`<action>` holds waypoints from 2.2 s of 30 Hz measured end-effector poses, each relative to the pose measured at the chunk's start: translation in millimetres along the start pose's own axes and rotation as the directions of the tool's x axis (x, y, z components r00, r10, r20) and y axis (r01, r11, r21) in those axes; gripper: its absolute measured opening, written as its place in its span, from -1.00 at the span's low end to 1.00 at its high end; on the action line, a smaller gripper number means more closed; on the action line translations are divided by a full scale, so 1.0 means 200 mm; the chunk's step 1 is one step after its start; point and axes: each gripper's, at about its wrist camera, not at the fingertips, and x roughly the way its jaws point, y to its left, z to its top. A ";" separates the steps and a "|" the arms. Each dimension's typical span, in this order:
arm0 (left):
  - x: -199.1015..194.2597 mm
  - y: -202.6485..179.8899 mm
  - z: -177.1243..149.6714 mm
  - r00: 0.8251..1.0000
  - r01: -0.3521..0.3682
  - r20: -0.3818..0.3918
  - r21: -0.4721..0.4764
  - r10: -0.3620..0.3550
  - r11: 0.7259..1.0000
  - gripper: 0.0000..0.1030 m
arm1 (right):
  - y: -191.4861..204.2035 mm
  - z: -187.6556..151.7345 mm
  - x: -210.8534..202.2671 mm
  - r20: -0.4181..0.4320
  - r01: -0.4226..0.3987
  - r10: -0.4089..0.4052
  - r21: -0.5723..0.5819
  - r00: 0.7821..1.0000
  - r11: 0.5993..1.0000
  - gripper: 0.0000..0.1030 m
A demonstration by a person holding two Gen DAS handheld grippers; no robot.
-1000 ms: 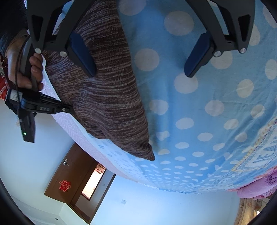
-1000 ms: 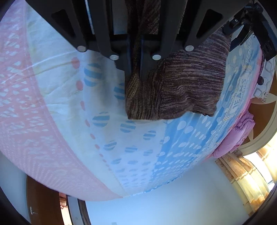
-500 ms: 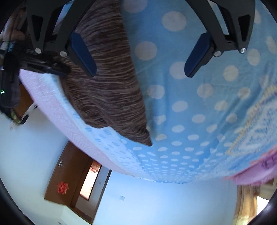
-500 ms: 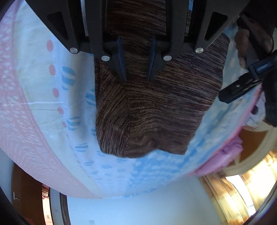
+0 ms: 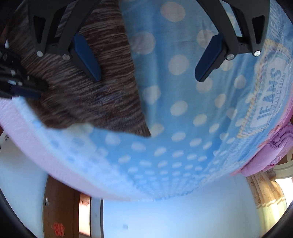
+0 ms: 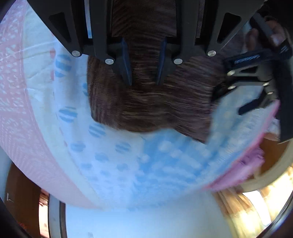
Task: Fold small clothes
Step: 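Lower the left gripper onto the end of the folded sweater, then close the left gripper on the sweater end while the right gripper holds the other end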
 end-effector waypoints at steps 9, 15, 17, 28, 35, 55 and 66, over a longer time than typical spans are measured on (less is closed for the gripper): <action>-0.24 0.14 -0.10 0.992 0.121 0.057 -0.123 -0.115 0.985 1.00 | -0.10 -0.16 -0.32 0.118 -0.081 0.068 0.106 0.991 0.991 -0.22; -0.36 0.05 -0.31 0.984 0.176 0.042 -0.089 -0.173 0.980 1.00 | -0.05 -0.42 -0.46 0.101 -0.002 -0.002 0.037 0.995 0.999 -0.13; -0.30 0.00 -0.35 0.992 0.124 0.030 -0.057 -0.122 0.991 1.00 | -0.08 -0.47 -0.37 0.041 0.048 -0.050 0.037 0.998 0.998 -0.13; -0.37 0.07 -0.37 0.981 0.195 0.013 -0.175 -0.196 0.965 1.00 | -0.25 -0.38 -0.47 0.176 -0.154 0.120 0.193 0.977 0.969 -0.13; -0.34 0.03 -0.38 0.978 0.199 -0.021 -0.200 -0.207 0.959 1.00 | -0.34 -0.14 -0.26 0.118 -0.124 0.103 0.186 0.988 0.975 -0.04; -0.25 -0.01 -0.39 0.967 0.247 -0.025 -0.168 -0.254 0.955 1.00 | -0.39 -0.03 0.01 0.139 -0.258 0.236 0.167 0.962 0.952 -0.28; -0.27 -0.06 -0.39 0.943 0.330 -0.007 -0.132 -0.333 0.935 0.61 | -0.40 -0.03 0.05 0.140 -0.318 0.295 0.189 0.945 0.929 -0.51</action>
